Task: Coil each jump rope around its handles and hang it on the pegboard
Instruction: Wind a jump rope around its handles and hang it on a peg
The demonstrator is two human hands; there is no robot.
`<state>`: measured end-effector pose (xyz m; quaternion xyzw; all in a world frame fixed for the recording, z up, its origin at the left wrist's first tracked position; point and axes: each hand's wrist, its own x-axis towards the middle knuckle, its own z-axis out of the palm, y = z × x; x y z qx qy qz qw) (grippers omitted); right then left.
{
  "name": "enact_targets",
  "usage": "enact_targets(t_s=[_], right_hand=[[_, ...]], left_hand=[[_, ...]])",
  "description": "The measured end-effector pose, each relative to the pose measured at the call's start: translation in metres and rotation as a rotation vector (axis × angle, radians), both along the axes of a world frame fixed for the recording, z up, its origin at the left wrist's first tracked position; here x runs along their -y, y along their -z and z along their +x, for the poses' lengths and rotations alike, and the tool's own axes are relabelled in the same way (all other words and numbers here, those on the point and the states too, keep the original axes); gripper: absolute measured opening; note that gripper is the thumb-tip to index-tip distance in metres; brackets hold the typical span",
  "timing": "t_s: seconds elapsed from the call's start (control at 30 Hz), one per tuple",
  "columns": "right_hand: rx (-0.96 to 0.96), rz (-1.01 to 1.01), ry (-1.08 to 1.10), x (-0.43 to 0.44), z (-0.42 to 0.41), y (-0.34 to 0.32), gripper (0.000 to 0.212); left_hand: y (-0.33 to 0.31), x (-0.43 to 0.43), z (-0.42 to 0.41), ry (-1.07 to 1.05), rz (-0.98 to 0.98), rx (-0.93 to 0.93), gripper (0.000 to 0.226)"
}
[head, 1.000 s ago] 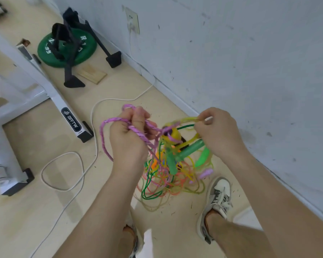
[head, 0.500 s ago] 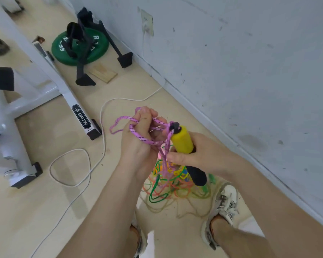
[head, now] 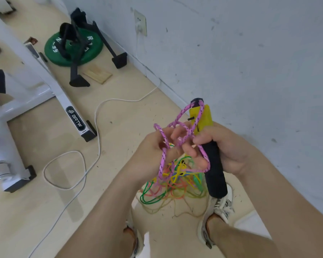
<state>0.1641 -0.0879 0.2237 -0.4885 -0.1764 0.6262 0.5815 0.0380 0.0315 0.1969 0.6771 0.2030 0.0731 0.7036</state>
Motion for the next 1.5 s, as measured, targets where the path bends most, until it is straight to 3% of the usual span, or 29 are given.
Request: enact_targets(t_s=[0.07,0.13,0.2,0.33,0.4,0.47,0.57,0.63,0.7,0.77,0.83,0.9,0.97,1.0,1.1,1.17,1.27,1.37,1.47,1.5], right_hand=[[0.044,-0.007,0.003,0.001,0.000,-0.004,0.030],[0.101,-0.058,0.110,-0.001,-0.001,-0.006,0.009],[0.178,-0.109,0.226,-0.004,-0.001,-0.001,0.012],[0.289,-0.119,0.376,-0.005,0.003,-0.006,0.013],[0.253,-0.086,0.467,-0.003,0.006,-0.011,0.023],[0.158,-0.013,0.541,0.000,0.011,-0.013,0.020],[0.279,-0.004,0.287,0.006,0.013,-0.002,0.012],[0.419,-0.068,-0.013,0.005,0.006,0.012,0.023],[0.615,-0.206,-0.232,-0.001,-0.008,0.028,0.017],[0.865,-0.357,-0.247,-0.007,-0.012,0.042,0.014],[1.050,-0.476,-0.057,-0.008,-0.007,0.048,0.017],[0.893,-0.453,0.238,-0.007,-0.004,0.039,0.017],[0.532,-0.295,0.477,-0.009,-0.002,0.022,0.023],[0.369,-0.188,0.548,-0.011,-0.002,0.013,0.026],[0.088,0.034,0.616,-0.016,-0.002,-0.013,0.029],[-0.024,0.125,0.625,-0.017,-0.002,-0.026,0.034],[-0.135,0.212,0.614,-0.017,-0.008,-0.041,0.032],[-0.287,0.290,0.709,-0.015,-0.008,-0.055,0.011],[-0.445,0.346,0.781,-0.011,0.001,-0.053,0.015],[-0.430,0.320,0.773,-0.009,0.004,-0.049,0.012]], left_hand=[[-0.005,0.000,0.002,-0.058,-0.010,0.030,0.016],[-0.005,0.003,0.003,0.008,-0.071,0.001,0.022],[0.003,0.008,0.006,0.150,-0.082,-0.060,0.023],[0.017,0.022,0.008,0.270,0.087,-0.113,0.023],[0.011,0.024,0.007,0.222,0.102,-0.065,0.025],[0.003,0.021,0.007,0.065,0.109,-0.005,0.023],[-0.010,0.014,0.011,-0.189,-0.169,0.142,0.030],[-0.021,0.005,0.011,-0.247,-0.470,0.298,0.035],[-0.031,-0.006,0.009,-0.252,-0.672,0.426,0.032],[-0.035,-0.017,0.007,-0.296,-0.742,0.506,0.028],[-0.034,-0.025,0.005,-0.390,-0.726,0.496,0.033],[-0.028,-0.030,0.003,-0.437,-0.696,0.435,0.026],[-0.021,-0.028,0.003,-0.410,-0.589,0.329,0.011],[-0.018,-0.024,0.003,-0.384,-0.506,0.261,0.017],[-0.007,-0.013,0.003,-0.230,-0.159,0.087,0.046],[-0.002,0.001,0.002,-0.024,0.146,-0.049,0.038],[0.001,0.016,0.005,-0.018,0.195,-0.239,0.024],[-0.005,0.021,0.007,0.029,0.298,-0.052,0.009],[-0.002,0.019,0.008,-0.015,0.301,0.015,0.005],[0.000,0.017,0.007,-0.060,0.322,0.006,0.014]])
